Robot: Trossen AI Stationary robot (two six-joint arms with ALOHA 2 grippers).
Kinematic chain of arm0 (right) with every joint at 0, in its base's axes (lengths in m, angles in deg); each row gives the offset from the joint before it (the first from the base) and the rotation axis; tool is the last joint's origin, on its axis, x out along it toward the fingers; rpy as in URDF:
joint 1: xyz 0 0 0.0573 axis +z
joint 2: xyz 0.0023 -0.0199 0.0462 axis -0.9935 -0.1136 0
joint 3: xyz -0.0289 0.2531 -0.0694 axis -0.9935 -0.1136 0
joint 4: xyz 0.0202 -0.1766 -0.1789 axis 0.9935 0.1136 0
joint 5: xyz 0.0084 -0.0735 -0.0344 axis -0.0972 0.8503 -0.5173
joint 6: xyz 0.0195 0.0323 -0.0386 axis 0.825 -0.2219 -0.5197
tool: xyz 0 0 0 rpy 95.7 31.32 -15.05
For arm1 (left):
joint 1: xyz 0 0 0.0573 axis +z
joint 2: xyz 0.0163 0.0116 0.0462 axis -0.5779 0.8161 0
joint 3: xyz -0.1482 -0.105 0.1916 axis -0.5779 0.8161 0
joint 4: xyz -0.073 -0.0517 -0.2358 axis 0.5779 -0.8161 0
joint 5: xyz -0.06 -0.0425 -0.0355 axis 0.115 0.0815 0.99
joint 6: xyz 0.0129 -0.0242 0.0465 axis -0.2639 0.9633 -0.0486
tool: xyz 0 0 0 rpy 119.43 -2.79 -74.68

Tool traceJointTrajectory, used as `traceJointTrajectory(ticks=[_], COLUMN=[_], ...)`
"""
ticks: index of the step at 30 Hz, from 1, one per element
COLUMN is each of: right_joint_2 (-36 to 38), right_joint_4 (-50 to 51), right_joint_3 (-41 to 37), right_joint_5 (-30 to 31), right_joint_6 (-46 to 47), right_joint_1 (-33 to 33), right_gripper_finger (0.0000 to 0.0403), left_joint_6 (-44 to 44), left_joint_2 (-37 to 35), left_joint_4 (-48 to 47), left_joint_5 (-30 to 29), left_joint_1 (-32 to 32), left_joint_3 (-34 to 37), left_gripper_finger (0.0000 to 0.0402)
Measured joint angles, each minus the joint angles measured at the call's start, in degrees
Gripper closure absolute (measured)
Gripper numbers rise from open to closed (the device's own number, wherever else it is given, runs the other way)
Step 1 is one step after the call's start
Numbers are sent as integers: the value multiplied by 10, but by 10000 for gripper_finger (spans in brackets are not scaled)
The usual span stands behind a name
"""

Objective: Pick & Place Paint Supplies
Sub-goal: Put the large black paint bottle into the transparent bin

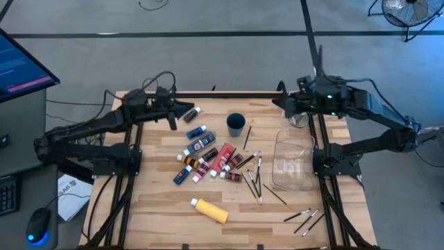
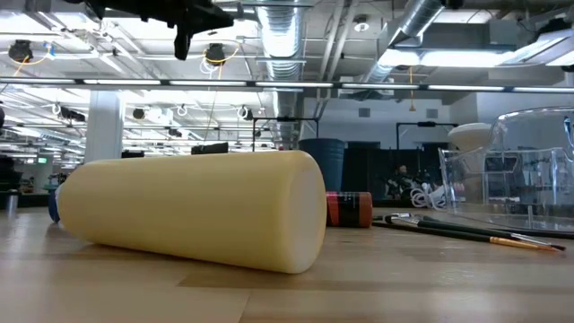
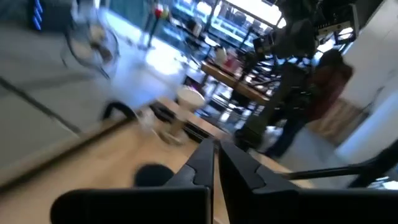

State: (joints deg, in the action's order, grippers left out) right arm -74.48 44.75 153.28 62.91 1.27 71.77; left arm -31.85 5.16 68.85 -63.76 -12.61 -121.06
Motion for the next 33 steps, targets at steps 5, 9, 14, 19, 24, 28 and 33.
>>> traceJointTrajectory(ticks=[5,9,14,19,24,28,33], right_joint_2=[-34,-51,-58,-57,-57,-57,-57], right_joint_4=[-11,-12,-13,-18,-18,-18,-18], right_joint_3=[15,24,24,24,24,24,24], right_joint_5=[-6,-31,-32,-32,-31,-31,-35], right_joint_6=[0,-2,-4,-8,-12,-12,-13], right_joint_1=[-12,-12,-8,-18,-28,-28,-28], right_gripper_finger=[403,403,403,403,403,403,403], left_joint_6=[-30,-14,-13,-12,-12,-12,15], left_joint_2=[-20,-33,-36,-37,-35,-15,11], left_joint_4=[-1,3,2,-1,-65,-141,-170], left_joint_5=[-13,-15,-15,-18,-66,-62,24], left_joint_1=[18,19,18,18,24,28,3], left_joint_3=[-3,-3,-3,-3,-4,-3,-4], left_gripper_finger=[399,399,399,399,399,399,399])
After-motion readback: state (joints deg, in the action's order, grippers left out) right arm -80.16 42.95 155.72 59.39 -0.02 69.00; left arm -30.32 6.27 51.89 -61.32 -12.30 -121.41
